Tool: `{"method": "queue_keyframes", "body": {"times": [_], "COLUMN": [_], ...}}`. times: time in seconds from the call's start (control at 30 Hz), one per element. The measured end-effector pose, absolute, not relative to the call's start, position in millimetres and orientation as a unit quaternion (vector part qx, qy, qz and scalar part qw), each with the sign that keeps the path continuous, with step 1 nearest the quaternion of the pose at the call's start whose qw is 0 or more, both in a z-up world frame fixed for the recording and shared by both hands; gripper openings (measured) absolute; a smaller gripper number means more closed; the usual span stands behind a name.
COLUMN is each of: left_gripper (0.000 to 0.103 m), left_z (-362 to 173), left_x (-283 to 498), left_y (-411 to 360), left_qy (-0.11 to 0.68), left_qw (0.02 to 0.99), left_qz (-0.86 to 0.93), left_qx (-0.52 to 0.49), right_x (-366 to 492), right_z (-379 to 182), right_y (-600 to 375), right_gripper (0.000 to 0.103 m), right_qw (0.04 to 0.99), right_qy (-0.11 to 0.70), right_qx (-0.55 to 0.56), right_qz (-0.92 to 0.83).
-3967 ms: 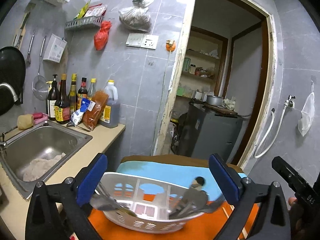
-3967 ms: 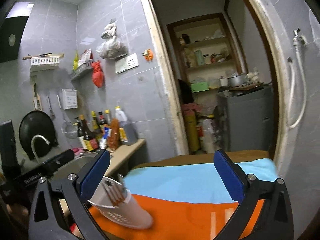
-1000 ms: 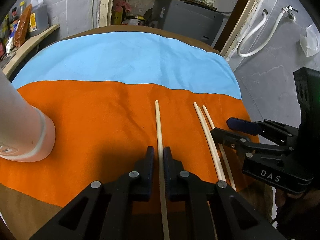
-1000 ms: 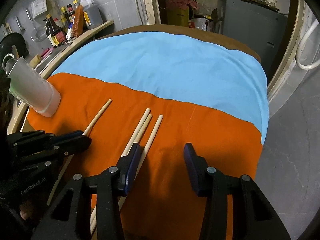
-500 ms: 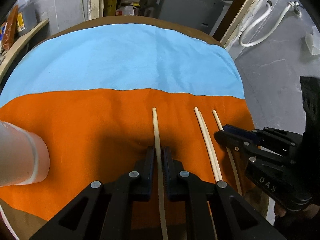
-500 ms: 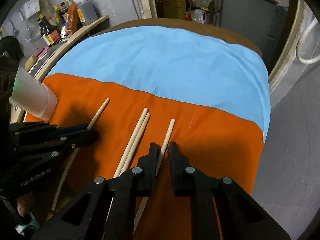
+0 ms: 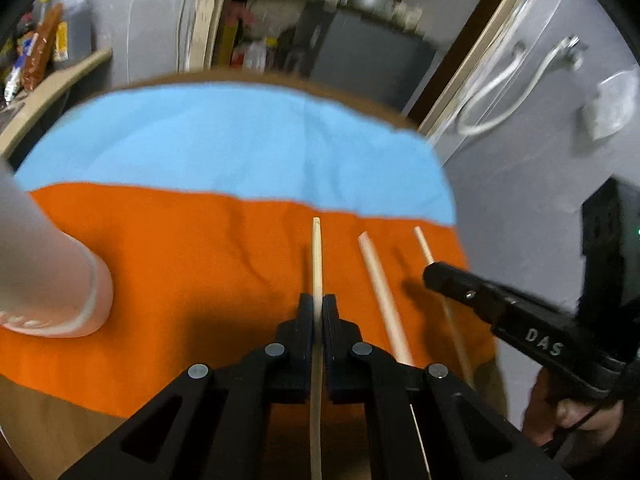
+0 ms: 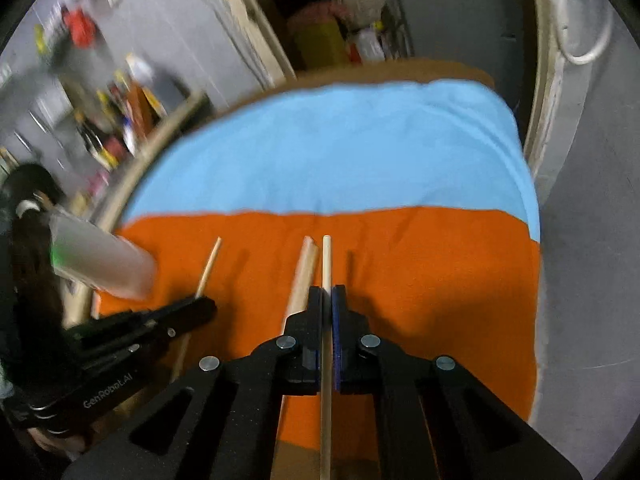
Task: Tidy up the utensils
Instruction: 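Lift both chopsticks up and hold them above the white caddy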
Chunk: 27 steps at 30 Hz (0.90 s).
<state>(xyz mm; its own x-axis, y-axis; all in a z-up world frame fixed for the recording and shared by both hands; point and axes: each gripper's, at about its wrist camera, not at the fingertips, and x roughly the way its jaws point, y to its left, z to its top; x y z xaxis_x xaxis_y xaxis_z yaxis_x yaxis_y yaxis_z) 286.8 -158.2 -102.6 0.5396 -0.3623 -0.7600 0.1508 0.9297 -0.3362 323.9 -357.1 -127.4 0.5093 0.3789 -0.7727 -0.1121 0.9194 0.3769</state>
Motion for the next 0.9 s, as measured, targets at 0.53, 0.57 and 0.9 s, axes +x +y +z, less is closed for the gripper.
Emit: {"method": "queue_keyframes", "body": {"times": [0.53,0.57,0.9], "left_gripper": [0.005,0.005,0.005], "left_z": [-18.5,-14.3,32.0], "left_x": [217.6,214.7,203.4], "left_y": [-104.4,-100.0,-13.7], "left_qy": [0.274,0.268,0.180], "left_qw": [0.940,0.941,0.964], "left_qz": [-0.149,-0.148,-0.097], "left_qx": [-0.141,-0.143,-0.172], "right_x": [248.2,246.0,243.6], "right_z": [-35.6,-27.2,29.0], "right_y": [-323.5,-315.7,-239.9], "right_gripper": [0.004,0.004,0.004], "right_qw": [0.934,0.936,0.934], "right_qy": [0.215,0.199,0.110], "right_qx": [0.189,0.188,0.209], "right_qz": [0.215,0.221,0.268]}}
